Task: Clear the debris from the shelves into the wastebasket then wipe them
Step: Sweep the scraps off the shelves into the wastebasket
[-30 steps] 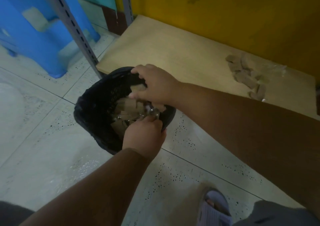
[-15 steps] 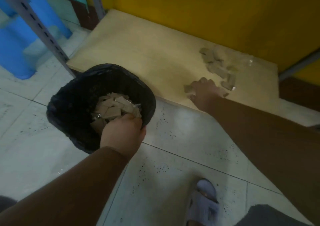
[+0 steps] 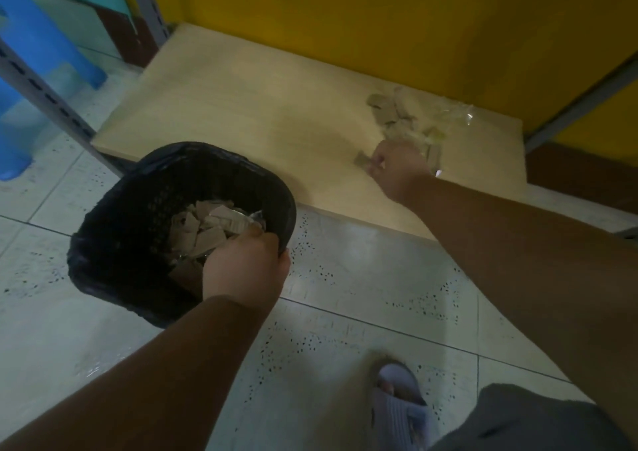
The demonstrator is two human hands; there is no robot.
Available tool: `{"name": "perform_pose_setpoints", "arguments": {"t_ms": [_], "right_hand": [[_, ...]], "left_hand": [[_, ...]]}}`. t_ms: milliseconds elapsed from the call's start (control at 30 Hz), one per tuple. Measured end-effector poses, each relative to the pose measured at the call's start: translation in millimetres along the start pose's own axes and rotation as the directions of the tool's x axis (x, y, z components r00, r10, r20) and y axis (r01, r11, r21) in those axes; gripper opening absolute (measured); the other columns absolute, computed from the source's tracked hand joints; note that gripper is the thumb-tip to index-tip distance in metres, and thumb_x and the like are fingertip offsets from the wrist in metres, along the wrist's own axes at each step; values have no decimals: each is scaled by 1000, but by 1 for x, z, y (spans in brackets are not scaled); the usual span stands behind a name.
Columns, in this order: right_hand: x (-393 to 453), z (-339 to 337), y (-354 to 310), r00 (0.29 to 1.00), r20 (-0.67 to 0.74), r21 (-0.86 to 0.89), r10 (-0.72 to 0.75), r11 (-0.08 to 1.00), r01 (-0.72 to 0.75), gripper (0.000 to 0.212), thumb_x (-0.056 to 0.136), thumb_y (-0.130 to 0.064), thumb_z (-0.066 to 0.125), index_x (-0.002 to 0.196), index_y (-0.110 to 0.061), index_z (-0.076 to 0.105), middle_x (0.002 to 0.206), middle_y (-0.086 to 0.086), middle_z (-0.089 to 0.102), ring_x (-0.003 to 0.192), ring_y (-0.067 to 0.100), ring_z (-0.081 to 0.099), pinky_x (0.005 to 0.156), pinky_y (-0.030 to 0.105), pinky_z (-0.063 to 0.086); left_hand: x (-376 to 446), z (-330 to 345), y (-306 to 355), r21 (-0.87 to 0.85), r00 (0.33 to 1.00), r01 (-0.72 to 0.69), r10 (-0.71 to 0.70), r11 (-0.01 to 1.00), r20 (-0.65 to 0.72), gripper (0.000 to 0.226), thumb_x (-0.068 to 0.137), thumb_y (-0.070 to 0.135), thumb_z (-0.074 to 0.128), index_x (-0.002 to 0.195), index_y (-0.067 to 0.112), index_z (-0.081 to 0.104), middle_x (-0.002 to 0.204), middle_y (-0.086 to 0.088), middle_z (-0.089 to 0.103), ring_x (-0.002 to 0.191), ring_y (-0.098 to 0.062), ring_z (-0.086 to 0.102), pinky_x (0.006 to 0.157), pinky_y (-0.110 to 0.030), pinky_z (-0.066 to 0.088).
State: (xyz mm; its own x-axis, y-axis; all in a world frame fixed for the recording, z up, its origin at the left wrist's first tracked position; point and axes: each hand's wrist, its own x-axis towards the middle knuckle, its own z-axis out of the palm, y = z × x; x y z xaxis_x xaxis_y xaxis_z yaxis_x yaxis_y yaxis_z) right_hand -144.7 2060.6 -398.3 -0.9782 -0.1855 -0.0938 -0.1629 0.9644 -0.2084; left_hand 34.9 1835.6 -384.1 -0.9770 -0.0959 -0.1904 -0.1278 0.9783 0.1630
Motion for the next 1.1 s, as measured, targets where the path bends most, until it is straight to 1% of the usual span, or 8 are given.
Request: {"name": "perform_pose_setpoints", "arguments": {"t_ms": [100, 167, 267, 367, 567, 733, 900, 1100], "right_hand": [[4, -10, 28, 983, -85, 7, 161, 987, -161, 24, 88, -43, 61, 91, -20, 66, 114, 12, 57, 113, 35, 51, 95, 39, 39], [-3, -5, 45, 971, -74, -57, 228, 971, -232, 37, 87, -51, 58, 106, -21, 65, 127, 13, 49, 123, 36, 42, 100, 43, 36], [-11, 12, 57, 961, 13, -59, 277, 959, -276, 82, 83, -58, 58, 146, -12, 30, 156, 18, 17, 146, 38, 11, 114, 50, 22], [1, 29, 55, 950, 102, -99, 295, 953, -286, 106, 70, -86, 35, 153, -21, 16, 161, 17, 5, 147, 41, -2, 118, 55, 8], [8, 47, 11, 986, 76, -106, 151, 984, -143, 89, 92, -65, 36, 155, -10, 6, 162, 18, -1, 149, 34, -8, 121, 48, 4], [21, 32, 25, 997, -39, -236, 70, 969, -78, 96, 84, -79, 25, 155, -17, 7, 162, 17, -4, 148, 35, -12, 119, 54, -3], [45, 11, 64, 969, -9, -233, 247, 942, -242, 99, 73, -90, 22, 154, -34, 13, 162, 11, -10, 147, 36, -16, 117, 59, -2], [48, 8, 75, 983, 23, -223, 182, 960, -172, 91, 75, -87, 25, 152, -42, 8, 162, 13, -9, 148, 37, -13, 117, 59, 2]], "left_hand": [[1, 2, 1, -30, 1000, 0, 0, 1000, 2, 26, 100, 43, 43, 80, 27, 49, 75, 9, 44, 56, -1, 34, 49, -18, 20], [0, 4, 0, -39, 1000, 1, -2, 999, -27, 26, 99, 43, 45, 77, 28, 48, 71, 12, 41, 56, 0, 34, 49, -17, 21], [-1, 3, -2, -39, 999, 4, -5, 999, -39, 26, 99, 43, 45, 78, 28, 49, 73, 11, 42, 57, 0, 32, 49, -19, 22], [1, 2, 2, -11, 999, 15, -16, 1000, -38, 28, 99, 43, 44, 80, 26, 53, 77, 8, 50, 60, -4, 42, 55, -23, 34], [8, 6, 13, 1, 999, 36, -36, 999, -28, 30, 100, 43, 42, 75, 27, 45, 72, 9, 41, 59, -7, 42, 56, -25, 35], [8, 12, 17, -40, 997, 75, -76, 996, -16, 28, 99, 44, 44, 75, 29, 45, 71, 10, 43, 58, -3, 40, 56, -23, 35], [11, 7, 29, -47, 994, 108, -108, 993, 2, 29, 99, 43, 44, 76, 25, 46, 77, 6, 47, 59, -7, 42, 54, -25, 31], [4, -8, 55, -4, 993, 105, -105, 994, 60, 28, 101, 45, 37, 83, 25, 48, 72, 8, 47, 56, -5, 42, 47, -22, 25]]}}
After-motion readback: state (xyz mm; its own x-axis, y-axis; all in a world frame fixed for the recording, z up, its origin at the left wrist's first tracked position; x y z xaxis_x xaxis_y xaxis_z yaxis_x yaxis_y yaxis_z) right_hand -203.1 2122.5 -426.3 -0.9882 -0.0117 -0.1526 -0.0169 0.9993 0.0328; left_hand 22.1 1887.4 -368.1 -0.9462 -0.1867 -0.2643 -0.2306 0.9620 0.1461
